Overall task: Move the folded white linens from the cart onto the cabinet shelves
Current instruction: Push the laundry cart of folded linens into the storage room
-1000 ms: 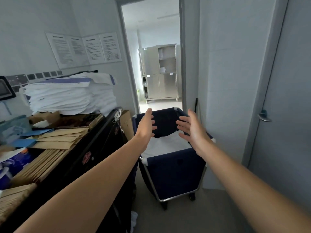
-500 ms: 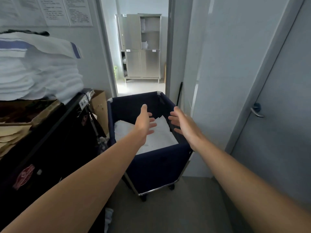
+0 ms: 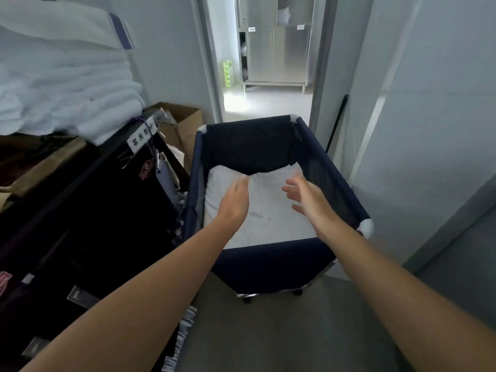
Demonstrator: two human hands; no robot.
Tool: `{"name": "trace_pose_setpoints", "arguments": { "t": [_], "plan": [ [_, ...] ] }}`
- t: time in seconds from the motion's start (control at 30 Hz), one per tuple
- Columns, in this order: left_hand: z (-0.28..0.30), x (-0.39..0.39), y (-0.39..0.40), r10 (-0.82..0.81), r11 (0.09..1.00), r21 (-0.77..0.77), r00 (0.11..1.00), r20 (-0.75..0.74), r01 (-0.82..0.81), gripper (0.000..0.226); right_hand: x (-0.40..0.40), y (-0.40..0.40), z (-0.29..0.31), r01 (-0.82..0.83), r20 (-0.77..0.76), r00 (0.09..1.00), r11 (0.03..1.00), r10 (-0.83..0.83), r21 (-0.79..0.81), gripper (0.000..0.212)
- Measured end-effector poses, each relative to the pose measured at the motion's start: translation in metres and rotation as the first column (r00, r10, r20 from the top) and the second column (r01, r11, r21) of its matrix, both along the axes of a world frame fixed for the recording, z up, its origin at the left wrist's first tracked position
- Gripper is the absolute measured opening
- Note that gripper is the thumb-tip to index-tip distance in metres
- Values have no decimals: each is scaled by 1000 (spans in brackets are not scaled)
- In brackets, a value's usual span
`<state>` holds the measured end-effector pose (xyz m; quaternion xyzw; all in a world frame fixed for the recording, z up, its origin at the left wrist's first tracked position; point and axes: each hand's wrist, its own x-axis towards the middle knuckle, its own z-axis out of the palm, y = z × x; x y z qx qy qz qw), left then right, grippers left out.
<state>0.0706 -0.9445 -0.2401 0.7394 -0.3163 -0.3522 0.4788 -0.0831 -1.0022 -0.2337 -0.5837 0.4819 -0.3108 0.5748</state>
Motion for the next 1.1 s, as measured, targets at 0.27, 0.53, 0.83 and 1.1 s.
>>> {"name": "trace_pose_setpoints", "arguments": {
  "t": [0.27,0.53,0.83,1.1],
  "plan": [
    [-95,12,-26,4,982,188,998,57,-14,45,7,-48,-86,-130,-180,973,987,144,90,37],
    [-186,34,-48,-323,906,405,824,466,126,38,16,-86,-175,-271,-516,813,960,270,75,39],
    [-239,48,-52,-273,954,283,679,682,100,30,21,-90,-237,-649,-955,264,757,135,-72,61],
    [-245,63,-69,-301,948,293,664,685,127,31,26,-112,-243,-774,-944,273,625,183,-103,76]
  ]
}}
